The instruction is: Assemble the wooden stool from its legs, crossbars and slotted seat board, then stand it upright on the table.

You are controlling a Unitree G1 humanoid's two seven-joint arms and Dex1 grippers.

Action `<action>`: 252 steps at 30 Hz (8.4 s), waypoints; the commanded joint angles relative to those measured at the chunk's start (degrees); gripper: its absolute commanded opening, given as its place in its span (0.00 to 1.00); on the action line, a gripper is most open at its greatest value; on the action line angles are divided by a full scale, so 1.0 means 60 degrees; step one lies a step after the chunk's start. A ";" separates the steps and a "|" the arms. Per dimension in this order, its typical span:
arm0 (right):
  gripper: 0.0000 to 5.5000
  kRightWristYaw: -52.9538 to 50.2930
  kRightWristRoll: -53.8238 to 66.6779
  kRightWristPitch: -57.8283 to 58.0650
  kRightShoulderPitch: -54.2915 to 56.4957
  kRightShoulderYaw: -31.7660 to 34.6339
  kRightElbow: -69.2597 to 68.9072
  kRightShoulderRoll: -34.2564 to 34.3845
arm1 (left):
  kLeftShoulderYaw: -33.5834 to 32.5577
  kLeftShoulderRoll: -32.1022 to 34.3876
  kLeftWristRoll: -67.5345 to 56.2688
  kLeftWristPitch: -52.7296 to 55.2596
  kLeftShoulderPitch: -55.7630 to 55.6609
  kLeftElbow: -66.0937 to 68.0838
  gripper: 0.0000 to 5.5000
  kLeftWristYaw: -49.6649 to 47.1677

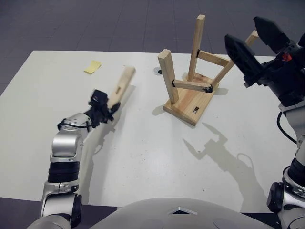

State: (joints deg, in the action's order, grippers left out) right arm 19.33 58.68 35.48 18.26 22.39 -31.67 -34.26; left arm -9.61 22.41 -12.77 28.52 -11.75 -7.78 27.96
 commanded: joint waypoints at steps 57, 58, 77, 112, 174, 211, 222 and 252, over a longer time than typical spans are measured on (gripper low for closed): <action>0.19 -0.3594 0.2004 0.1132 0.5678 -0.1548 0.3716 0.4433 | 0.1844 -0.0100 0.0329 -0.3661 -0.2435 -0.1450 0.37 0.0247; 0.19 -0.3588 0.1988 0.1116 0.5675 -0.1532 0.3711 0.4423 | 0.1830 -0.0116 0.0355 -0.3681 -0.2450 -0.1408 0.37 0.0211; 0.18 -0.3051 0.1882 0.1140 0.6269 -0.1266 0.4656 0.4283 | 0.1648 -0.0483 0.0735 -0.4051 -0.1848 -0.1447 0.55 -0.0512; 0.18 -0.6672 -0.0971 0.1056 -0.0587 -0.0144 -0.0688 0.2510 | -0.2568 -0.2004 -0.0796 -0.1103 -0.2496 0.2759 0.98 -0.7066; 0.18 -0.4253 -0.5876 -0.2165 -0.4832 -0.1957 0.0356 0.3898 | -0.0809 -0.3858 -0.0856 0.1334 -0.2947 0.0255 0.98 -0.7149; 0.18 -0.3769 -0.6119 -0.2369 -0.4299 -0.1988 0.1172 0.4321 | 0.5678 -0.3830 0.1036 0.2364 -0.6054 -0.1538 0.98 -0.2751; 0.18 -0.3736 -0.6214 -0.2445 -0.4298 -0.2075 0.1153 0.4481 | 0.6656 -0.3676 0.2168 0.1904 -0.5321 -0.0832 0.98 -0.2483; 0.18 -0.3754 -0.6105 -0.2602 -0.4242 -0.2147 0.0995 0.4933 | 0.8589 -0.3545 0.5007 0.2299 -0.5759 0.0382 0.98 -0.0830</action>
State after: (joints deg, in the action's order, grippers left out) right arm -3.13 21.77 15.46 -3.32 11.36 -29.28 -6.36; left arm 40.05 0.56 17.91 39.34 -48.63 -7.85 20.26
